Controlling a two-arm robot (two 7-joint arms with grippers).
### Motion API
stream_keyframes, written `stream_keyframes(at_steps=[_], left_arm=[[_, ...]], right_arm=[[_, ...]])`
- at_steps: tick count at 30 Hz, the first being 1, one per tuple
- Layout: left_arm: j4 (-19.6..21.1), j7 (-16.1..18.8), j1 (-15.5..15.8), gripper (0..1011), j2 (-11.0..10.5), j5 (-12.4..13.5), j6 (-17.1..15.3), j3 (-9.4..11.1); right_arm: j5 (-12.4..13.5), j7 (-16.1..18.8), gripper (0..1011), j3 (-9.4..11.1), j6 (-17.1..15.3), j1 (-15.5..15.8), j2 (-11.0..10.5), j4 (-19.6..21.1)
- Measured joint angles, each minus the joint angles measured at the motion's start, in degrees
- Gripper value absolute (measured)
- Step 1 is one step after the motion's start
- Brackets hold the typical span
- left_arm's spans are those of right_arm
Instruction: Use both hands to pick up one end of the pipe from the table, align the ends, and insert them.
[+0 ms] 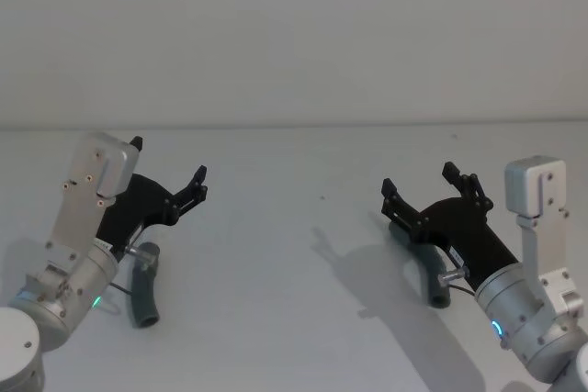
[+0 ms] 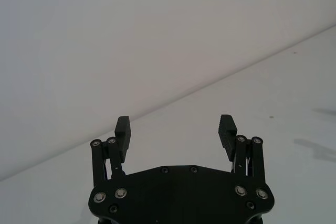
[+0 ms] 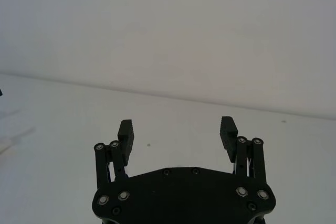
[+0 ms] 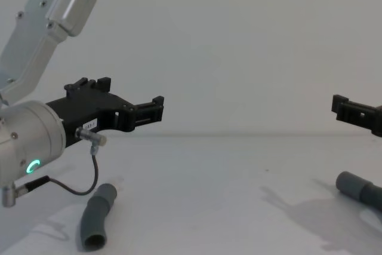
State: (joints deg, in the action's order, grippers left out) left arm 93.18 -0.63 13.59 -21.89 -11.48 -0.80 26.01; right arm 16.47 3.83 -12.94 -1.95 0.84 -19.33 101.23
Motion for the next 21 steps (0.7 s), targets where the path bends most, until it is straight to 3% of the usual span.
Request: stream_keyframes(at_steps=[7, 21], left_arm=[[0.18, -0.62, 0.01, 1001, -0.06, -0.48, -0.90, -0.33], [4.04, -1.78, -2.84, 1001, 0.13, -5.30, -7.84, -2.62]], right_arm=[[0.00, 0.00, 1002, 0.00, 0.00, 0.00, 0.00, 0.00], [0.00, 0.00, 1001, 0.00, 0.00, 0.00, 0.00, 0.00]])
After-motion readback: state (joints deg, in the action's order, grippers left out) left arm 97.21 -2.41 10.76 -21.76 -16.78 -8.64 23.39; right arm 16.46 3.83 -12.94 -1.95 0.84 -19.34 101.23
